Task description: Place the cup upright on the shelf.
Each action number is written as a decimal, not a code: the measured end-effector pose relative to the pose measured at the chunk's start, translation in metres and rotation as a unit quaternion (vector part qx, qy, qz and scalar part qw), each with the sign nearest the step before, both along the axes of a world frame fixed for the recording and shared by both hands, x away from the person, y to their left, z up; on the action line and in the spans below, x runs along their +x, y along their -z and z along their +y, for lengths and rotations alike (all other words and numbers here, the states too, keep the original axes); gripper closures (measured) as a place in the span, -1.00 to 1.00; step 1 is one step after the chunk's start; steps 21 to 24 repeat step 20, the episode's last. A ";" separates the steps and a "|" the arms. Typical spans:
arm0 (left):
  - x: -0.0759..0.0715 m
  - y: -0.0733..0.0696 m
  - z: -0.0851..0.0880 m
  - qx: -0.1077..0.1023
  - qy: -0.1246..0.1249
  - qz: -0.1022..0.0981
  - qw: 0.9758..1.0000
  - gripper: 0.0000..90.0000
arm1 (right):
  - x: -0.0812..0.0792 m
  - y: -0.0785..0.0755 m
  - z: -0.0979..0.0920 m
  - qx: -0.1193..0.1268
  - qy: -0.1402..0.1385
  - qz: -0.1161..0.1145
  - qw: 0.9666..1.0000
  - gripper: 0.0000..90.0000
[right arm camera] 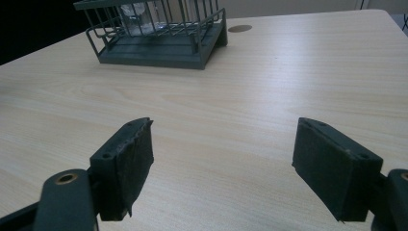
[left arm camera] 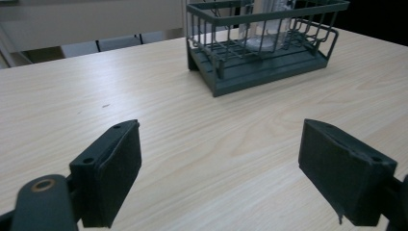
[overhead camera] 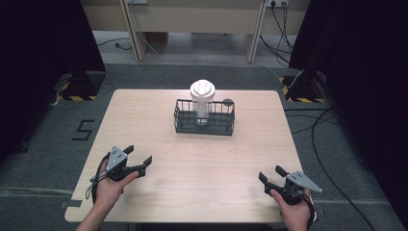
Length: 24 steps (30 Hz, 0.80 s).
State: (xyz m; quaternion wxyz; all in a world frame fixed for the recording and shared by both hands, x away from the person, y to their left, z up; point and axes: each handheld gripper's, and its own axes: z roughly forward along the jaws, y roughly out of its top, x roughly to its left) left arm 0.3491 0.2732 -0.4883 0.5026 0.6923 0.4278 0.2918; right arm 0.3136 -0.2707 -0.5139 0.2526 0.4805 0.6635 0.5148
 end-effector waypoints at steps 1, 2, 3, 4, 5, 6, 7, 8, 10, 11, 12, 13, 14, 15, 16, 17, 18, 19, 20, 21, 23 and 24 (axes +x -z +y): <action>-0.001 0.001 0.002 0.001 -0.003 0.001 1.000 -0.67 | 0.000 0.000 0.000 0.000 0.000 0.000 1.000 -0.50; -0.002 0.002 0.004 0.001 -0.005 0.002 1.000 -0.67 | 0.000 0.000 0.000 0.000 0.000 0.000 1.000 -0.50; -0.004 0.004 0.006 0.001 -0.008 0.003 1.000 -0.67 | 0.000 0.000 0.000 0.000 0.000 0.000 1.000 -0.50; -0.005 0.005 0.008 0.002 -0.010 0.004 1.000 -0.67 | 0.000 0.000 0.000 0.000 0.000 0.000 1.000 -0.50; -0.006 0.006 0.010 0.002 -0.013 0.005 1.000 -0.67 | 0.000 0.000 0.000 0.000 0.000 0.000 1.000 -0.50; -0.008 0.007 0.011 0.001 -0.016 0.006 1.000 -0.67 | 0.001 0.000 -0.001 -0.002 -0.002 -0.001 1.000 -0.50; -0.010 0.008 0.012 -0.001 -0.018 0.007 1.000 -0.67 | 0.001 0.000 -0.001 -0.002 -0.003 -0.001 1.000 -0.50; -0.011 0.009 0.013 -0.002 -0.018 0.008 1.000 -0.67 | 0.000 0.000 -0.001 -0.001 -0.002 0.000 1.000 -0.50; -0.014 0.012 0.014 -0.003 -0.018 0.010 1.000 -0.67 | 0.000 0.000 -0.001 -0.001 -0.003 0.000 1.000 -0.50; -0.016 0.013 0.013 -0.006 -0.018 0.010 1.000 -0.67 | 0.001 0.000 -0.001 -0.002 -0.003 -0.001 1.000 -0.50; -0.017 0.014 0.013 -0.008 -0.018 0.009 1.000 -0.67 | 0.001 0.000 -0.001 -0.002 -0.003 -0.001 1.000 -0.50; -0.017 0.015 0.013 -0.009 -0.020 0.009 1.000 -0.67 | 0.001 0.000 -0.001 -0.002 -0.003 -0.001 1.000 -0.50; -0.018 0.016 0.013 -0.009 -0.020 0.009 1.000 -0.67 | 0.001 0.000 -0.001 -0.003 -0.003 -0.001 1.000 -0.50; -0.019 0.017 0.012 -0.009 -0.021 0.008 1.000 -0.67 | 0.001 0.000 -0.001 -0.003 -0.003 -0.001 1.000 -0.50; -0.020 0.019 0.012 -0.011 -0.021 0.006 1.000 -0.67 | 0.001 0.000 -0.001 -0.003 -0.003 -0.001 1.000 -0.50; -0.021 0.020 0.011 -0.011 -0.020 0.007 1.000 -0.67 | 0.001 0.000 -0.001 -0.002 -0.003 -0.001 1.000 -0.50; -0.022 0.021 0.011 -0.011 -0.020 0.008 1.000 -0.67 | 0.001 0.000 -0.001 -0.002 -0.003 -0.001 1.000 -0.51; -0.023 0.022 0.011 -0.010 -0.019 0.007 1.000 -0.66 | 0.001 0.000 -0.001 -0.002 -0.004 -0.002 1.000 -0.52; -0.024 0.022 0.011 -0.011 -0.020 0.006 1.000 -0.66 | 0.001 0.000 -0.001 0.000 -0.004 -0.002 1.000 -0.53; -0.024 0.022 0.011 -0.011 -0.020 0.006 1.000 -0.66 | 0.001 0.000 -0.001 0.000 -0.004 -0.002 1.000 -0.53; -0.024 0.022 0.011 -0.011 -0.020 0.006 1.000 -0.66 | 0.001 0.000 -0.001 0.000 -0.004 -0.002 1.000 -0.53; -0.024 0.022 0.011 -0.011 -0.020 0.006 1.000 -0.66 | 0.001 0.000 -0.001 0.000 -0.004 -0.002 1.000 -0.53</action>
